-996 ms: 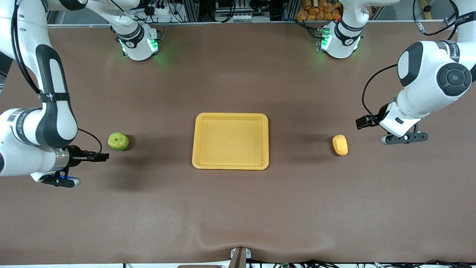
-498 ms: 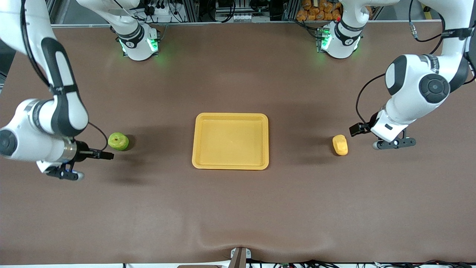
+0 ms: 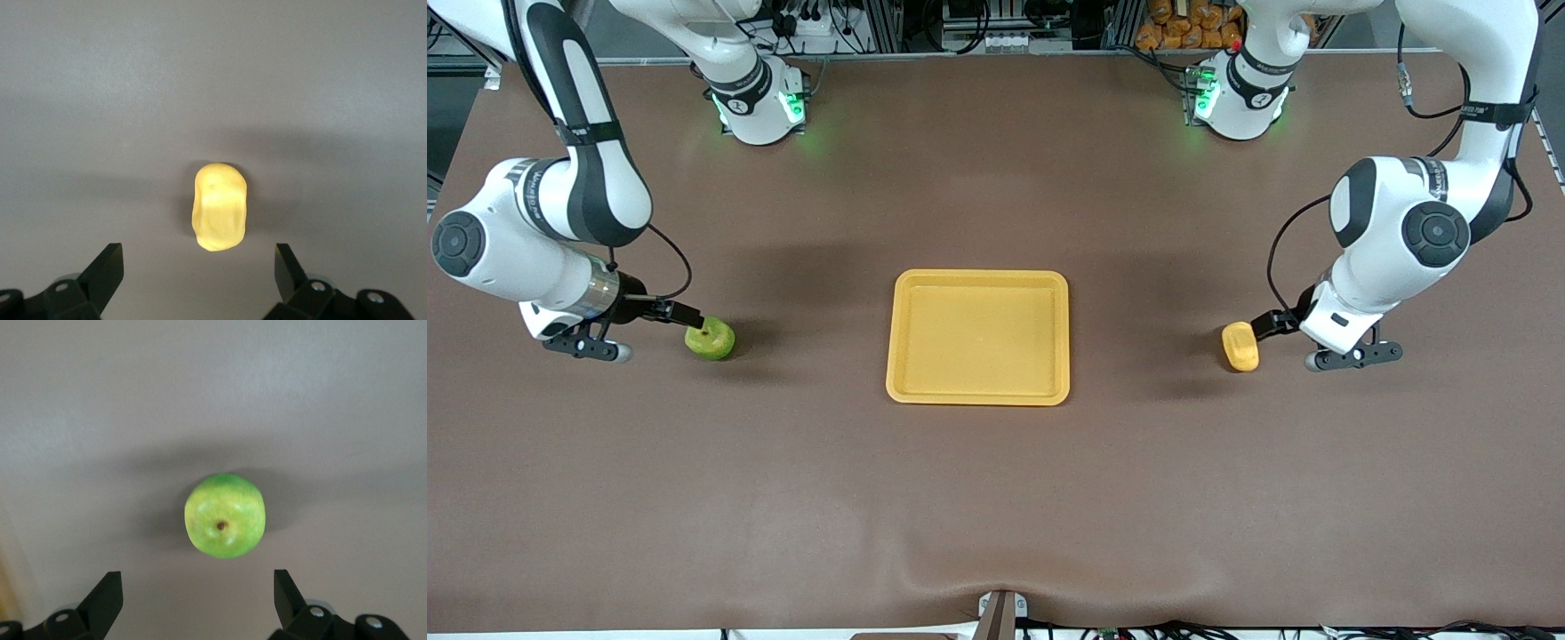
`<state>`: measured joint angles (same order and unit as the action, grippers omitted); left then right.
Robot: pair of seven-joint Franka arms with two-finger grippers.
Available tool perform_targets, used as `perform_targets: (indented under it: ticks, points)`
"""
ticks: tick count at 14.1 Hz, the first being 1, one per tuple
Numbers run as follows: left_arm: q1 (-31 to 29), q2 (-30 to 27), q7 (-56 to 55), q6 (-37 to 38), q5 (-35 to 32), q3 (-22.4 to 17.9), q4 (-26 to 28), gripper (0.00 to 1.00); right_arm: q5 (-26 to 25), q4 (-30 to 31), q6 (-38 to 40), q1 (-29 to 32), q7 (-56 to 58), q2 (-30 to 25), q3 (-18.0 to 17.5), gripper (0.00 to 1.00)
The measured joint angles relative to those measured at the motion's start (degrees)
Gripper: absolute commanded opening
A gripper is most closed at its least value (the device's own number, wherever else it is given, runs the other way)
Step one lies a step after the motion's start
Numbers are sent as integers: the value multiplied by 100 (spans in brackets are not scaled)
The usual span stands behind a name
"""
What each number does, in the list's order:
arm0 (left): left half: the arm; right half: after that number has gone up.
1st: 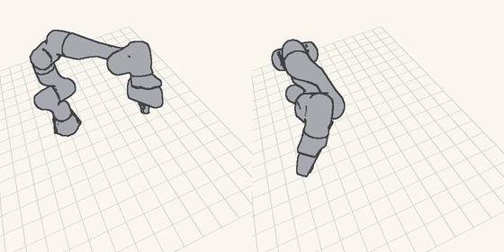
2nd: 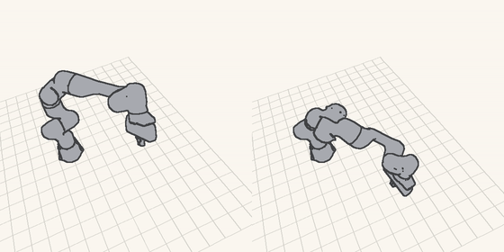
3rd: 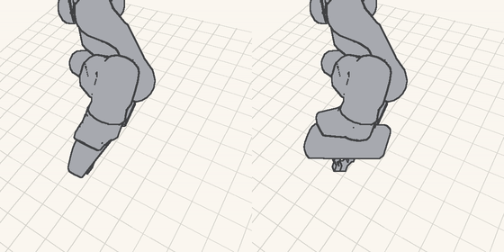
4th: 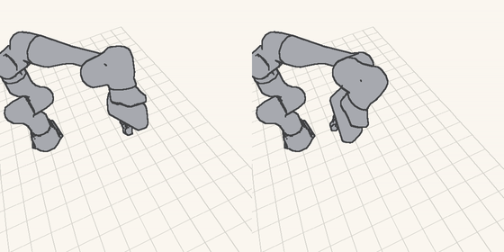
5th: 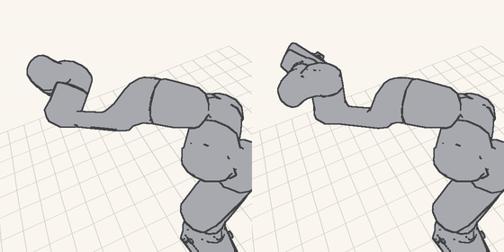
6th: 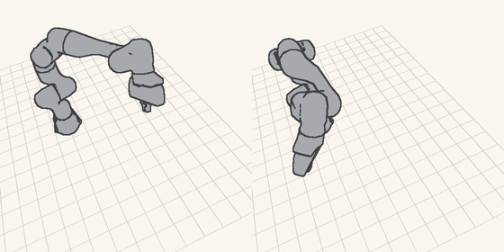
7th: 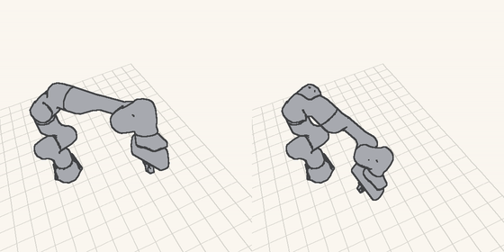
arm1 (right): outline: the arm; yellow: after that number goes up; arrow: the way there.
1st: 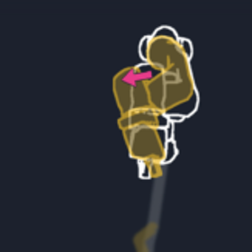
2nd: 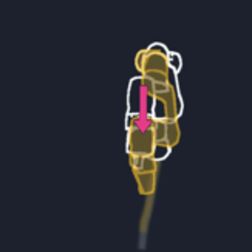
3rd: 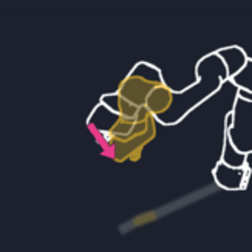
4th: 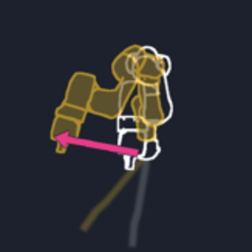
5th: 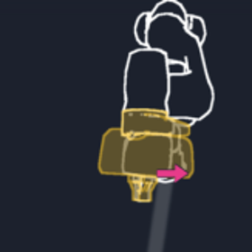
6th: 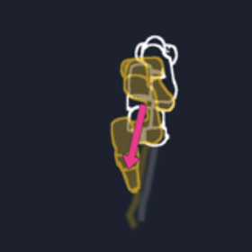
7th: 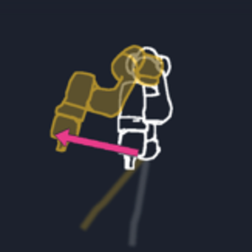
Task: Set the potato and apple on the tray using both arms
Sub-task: 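Lower and close the right gripper on the apple while the left grasps the potato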
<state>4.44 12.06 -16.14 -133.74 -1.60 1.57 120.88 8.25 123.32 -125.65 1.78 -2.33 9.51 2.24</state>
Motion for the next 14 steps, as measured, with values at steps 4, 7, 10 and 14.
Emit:
perform_targets:
  ticks: [4,7,10,14]
  points:
    - [-3,214,-203,-231,0,0,4,100,-1,236,-215,-47,10,1,-7,100]
    - [-5,409,-245,-432,0,-1,11,100,-37,261,-505,-107,27,13,-8,100]
    - [-6,623,-313,-558,0,-1,15,98,-58,338,-826,-211,60,187,-9,100]
    - [12,808,-448,-656,0,14,16,88,-415,374,-1048,-406,64,528,-10,100]
